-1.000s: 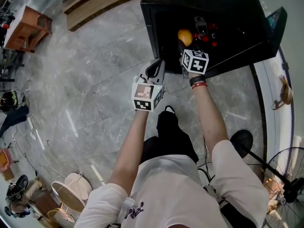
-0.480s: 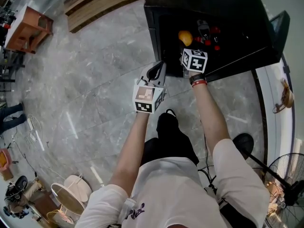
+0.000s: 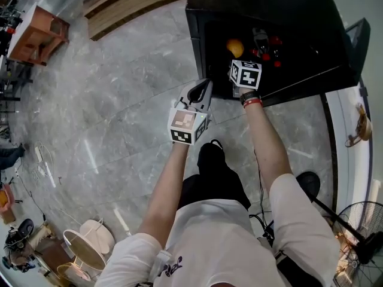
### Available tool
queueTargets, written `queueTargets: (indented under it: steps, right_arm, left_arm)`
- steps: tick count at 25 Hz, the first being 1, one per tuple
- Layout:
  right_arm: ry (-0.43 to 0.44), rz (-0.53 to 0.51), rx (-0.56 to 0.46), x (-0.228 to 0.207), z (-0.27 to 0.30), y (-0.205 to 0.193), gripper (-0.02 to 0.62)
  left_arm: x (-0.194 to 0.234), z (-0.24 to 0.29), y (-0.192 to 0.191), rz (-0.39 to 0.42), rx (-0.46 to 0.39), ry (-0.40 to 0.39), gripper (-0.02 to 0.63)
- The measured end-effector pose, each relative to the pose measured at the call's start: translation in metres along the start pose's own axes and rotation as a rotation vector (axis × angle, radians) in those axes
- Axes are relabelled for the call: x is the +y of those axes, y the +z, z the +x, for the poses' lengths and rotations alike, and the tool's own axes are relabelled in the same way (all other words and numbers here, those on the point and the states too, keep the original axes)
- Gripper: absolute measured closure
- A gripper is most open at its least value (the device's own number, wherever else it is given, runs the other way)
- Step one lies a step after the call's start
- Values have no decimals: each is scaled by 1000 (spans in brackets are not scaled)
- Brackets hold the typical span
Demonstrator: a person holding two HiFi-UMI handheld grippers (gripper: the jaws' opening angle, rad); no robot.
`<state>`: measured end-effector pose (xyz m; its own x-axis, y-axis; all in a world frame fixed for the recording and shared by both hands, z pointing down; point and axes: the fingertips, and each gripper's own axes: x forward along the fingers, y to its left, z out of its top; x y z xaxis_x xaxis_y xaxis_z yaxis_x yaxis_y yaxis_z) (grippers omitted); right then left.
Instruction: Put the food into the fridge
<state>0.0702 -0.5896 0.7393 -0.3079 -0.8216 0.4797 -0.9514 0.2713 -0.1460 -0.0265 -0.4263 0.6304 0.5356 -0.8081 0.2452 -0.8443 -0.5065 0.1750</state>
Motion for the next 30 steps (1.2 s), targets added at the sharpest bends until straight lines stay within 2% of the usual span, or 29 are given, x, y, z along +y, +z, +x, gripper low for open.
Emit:
queueTargets:
  steps: [12,15,18,30]
  right_arm:
    - [-1,-22,23,5,8,0,293]
    - [16,-14,20,8,7,0,273]
    - [1,-12,5,8,3,5,250]
    - [-30,-6,-11,5,-40,15,250]
  left_arm:
    - [0,-3,-3,-13,3,12,588]
    - [-1,-7,-1,-13,7,10,588]
    - [1,-12,0,-20,6,21,588]
    - [-20,-29,23,-12,-2,7,588]
